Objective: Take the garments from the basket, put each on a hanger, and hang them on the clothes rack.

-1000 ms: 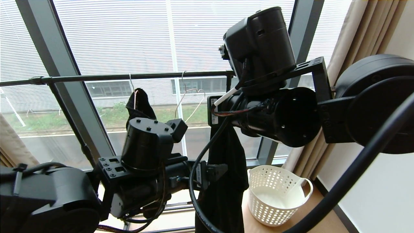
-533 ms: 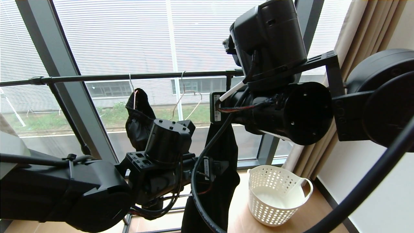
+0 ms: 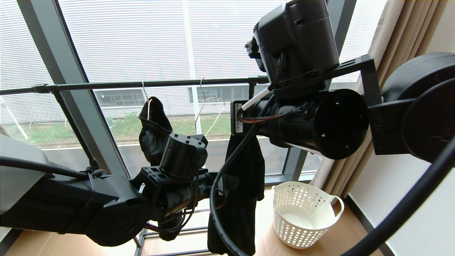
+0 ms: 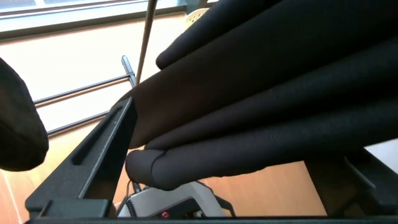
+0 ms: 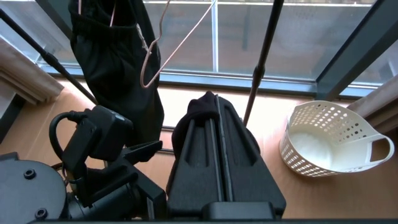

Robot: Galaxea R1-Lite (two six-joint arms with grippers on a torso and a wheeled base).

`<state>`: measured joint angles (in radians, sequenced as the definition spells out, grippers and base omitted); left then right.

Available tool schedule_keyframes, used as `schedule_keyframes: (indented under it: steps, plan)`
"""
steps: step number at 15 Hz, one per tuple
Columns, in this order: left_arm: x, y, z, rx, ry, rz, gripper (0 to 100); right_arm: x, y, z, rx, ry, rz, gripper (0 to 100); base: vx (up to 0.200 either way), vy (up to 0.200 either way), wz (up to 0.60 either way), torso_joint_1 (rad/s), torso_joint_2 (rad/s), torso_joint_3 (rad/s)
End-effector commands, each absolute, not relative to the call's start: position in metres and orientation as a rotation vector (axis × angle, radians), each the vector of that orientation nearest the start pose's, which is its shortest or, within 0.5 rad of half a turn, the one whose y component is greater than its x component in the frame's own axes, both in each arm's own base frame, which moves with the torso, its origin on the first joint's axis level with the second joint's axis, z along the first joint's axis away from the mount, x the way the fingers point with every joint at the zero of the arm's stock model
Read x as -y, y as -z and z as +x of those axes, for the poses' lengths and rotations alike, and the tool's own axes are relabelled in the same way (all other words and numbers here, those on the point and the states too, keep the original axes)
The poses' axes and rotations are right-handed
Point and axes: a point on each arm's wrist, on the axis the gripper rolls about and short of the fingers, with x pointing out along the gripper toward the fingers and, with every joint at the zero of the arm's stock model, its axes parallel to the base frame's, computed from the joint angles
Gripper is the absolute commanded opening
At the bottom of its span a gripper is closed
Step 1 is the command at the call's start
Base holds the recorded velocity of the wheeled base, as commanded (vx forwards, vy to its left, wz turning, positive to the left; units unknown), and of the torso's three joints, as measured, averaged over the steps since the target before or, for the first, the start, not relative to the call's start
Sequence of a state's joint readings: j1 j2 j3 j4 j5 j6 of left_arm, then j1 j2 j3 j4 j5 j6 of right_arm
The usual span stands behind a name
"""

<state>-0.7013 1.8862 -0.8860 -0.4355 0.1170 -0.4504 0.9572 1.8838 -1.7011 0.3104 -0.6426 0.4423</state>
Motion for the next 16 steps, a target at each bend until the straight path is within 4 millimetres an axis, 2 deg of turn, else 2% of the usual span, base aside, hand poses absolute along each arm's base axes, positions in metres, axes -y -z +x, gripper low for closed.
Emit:
schedule_keyframes:
  steps: [1,6,10,16]
  plan:
    - [0.213,-0.126,0.256,-0.632,0.428,-0.200,100,-0.289,-0.282,0.221,-0.400,-0.223,0.081,0,0.000,0.000,0.00,0.000,0.00,0.000]
    - [0.203,-0.134,0.246,-0.621,0.427,-0.203,100,-0.286,-0.283,0.225,-0.397,-0.207,0.086,0,0.000,0.000,0.00,0.000,0.00,0.000]
    - [0.198,-0.130,0.245,-0.632,0.409,-0.199,100,-0.283,-0.284,0.228,-0.392,-0.199,0.092,0,0.000,0.000,0.00,0.000,0.00,0.000]
    - [0.195,-0.125,0.256,-0.640,0.380,-0.200,100,-0.283,-0.285,0.227,-0.392,-0.200,0.095,0,0.000,0.000,0.00,0.000,0.00,0.000]
